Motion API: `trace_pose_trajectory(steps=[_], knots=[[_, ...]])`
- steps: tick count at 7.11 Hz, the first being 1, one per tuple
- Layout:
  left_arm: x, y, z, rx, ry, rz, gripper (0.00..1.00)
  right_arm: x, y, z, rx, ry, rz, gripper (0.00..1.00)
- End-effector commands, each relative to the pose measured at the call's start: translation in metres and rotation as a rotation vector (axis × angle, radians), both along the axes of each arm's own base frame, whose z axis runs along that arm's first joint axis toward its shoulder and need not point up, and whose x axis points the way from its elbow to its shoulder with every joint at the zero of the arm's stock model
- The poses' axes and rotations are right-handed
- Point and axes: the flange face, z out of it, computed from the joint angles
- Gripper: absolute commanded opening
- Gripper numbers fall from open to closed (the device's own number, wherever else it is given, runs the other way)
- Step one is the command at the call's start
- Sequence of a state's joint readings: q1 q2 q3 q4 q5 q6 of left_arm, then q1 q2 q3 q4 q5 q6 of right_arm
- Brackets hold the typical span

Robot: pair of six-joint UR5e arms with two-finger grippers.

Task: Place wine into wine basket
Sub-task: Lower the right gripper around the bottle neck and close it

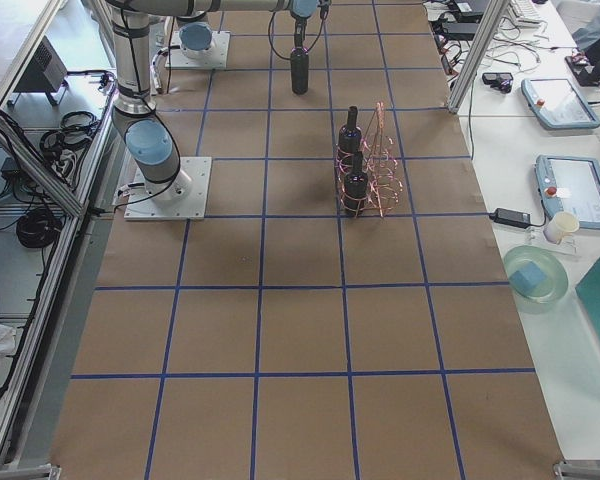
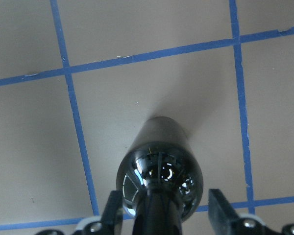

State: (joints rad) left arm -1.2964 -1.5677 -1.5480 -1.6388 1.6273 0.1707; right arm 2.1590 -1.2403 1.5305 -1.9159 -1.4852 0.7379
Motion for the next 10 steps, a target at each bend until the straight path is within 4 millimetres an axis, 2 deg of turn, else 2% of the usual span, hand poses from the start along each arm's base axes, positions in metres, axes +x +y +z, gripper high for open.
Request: trace_pose_trajectory(steps=[1, 4, 5, 7, 10], knots=[[0.000, 0.002, -0.002, 0.018, 0.002, -0.001, 1.00, 0.000, 0.000, 0.001, 0.001, -0.005, -0.002, 0.63], [0.000, 0.003, -0.002, 0.019, 0.002, -0.001, 1.00, 0.001, -0.001, -0.002, 0.008, -0.005, -0.011, 0.60], [0.000, 0.003, -0.002, 0.019, 0.002, -0.001, 1.00, 0.001, -0.001, -0.001, 0.007, -0.006, -0.011, 0.52], [-0.001, 0.005, -0.001, 0.025, 0.004, -0.003, 1.00, 0.002, -0.003, 0.005, 0.000, -0.011, -0.018, 0.47], [0.020, 0.007, -0.003, 0.040, 0.016, -0.022, 1.00, 0.005, -0.002, 0.001, 0.008, -0.009, -0.021, 0.46]])
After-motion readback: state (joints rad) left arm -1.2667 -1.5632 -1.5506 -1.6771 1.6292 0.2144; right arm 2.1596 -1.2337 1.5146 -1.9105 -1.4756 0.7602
